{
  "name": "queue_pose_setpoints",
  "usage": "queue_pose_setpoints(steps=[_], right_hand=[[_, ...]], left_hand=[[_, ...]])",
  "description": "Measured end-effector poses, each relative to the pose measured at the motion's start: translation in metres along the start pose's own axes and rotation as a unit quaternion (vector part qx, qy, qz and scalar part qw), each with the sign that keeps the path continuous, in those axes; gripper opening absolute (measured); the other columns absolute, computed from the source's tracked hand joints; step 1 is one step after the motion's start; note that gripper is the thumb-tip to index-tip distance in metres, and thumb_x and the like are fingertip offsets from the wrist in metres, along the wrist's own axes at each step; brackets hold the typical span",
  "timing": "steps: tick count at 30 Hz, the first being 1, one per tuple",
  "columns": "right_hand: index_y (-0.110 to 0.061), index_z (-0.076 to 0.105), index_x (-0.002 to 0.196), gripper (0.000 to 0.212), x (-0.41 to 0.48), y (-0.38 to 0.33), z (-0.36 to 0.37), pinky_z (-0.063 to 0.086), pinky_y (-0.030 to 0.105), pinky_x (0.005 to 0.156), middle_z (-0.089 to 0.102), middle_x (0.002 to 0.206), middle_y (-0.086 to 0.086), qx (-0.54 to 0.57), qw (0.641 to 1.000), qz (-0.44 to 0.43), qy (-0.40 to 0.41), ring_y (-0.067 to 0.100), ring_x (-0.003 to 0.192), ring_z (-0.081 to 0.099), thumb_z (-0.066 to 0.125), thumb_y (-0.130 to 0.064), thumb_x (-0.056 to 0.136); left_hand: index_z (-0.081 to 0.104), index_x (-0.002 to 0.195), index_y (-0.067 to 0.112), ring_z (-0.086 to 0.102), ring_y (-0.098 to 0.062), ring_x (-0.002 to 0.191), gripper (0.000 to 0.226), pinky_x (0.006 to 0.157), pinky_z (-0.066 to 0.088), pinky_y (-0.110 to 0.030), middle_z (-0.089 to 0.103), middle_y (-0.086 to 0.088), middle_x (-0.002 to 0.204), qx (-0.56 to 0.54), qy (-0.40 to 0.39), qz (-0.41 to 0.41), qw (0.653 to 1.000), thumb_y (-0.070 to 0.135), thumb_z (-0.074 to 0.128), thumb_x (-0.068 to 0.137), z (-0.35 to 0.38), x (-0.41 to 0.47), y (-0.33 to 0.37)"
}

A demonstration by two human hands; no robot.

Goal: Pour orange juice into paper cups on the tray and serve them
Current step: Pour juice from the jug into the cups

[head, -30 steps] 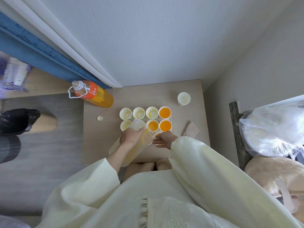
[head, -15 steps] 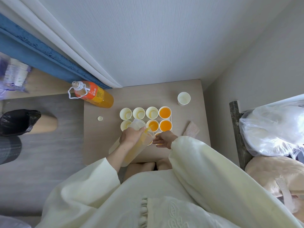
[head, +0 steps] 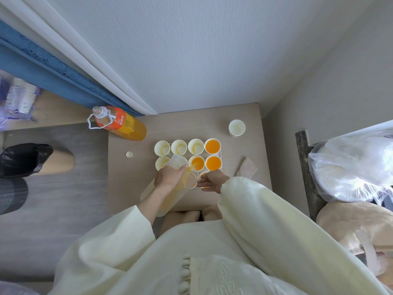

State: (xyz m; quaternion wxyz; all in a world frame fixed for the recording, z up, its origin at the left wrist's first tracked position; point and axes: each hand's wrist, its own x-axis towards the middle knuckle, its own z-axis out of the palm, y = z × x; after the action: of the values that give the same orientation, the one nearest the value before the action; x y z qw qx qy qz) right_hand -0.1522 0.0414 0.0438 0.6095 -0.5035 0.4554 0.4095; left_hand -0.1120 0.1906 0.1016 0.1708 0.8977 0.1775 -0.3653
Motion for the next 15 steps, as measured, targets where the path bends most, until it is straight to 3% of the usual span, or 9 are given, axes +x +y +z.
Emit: queue_pose_setpoints(steps=[15], right_hand=[[-0.007, 0.058, 0.082, 0.023, -0.0056, -0.0018, -0.0010, 0.054, 0.038, 0.092, 0.069, 0.097, 0.013, 0.001, 1.000, -0.002, 0.000, 0.022, 0.089, 0.067, 0.041, -0.005, 0.097]], left_hand=[[0.060, 0.091, 0.010, 0.055, -0.026, 0.084, 0.056, 0.069, 0.040, -0.029, 0.065, -0.008, 0.096, 0.005, 0.003, 0.001, 1.000, 0.065, 0.051, 0.086, 0.0011, 0.0009, -0.0002]])
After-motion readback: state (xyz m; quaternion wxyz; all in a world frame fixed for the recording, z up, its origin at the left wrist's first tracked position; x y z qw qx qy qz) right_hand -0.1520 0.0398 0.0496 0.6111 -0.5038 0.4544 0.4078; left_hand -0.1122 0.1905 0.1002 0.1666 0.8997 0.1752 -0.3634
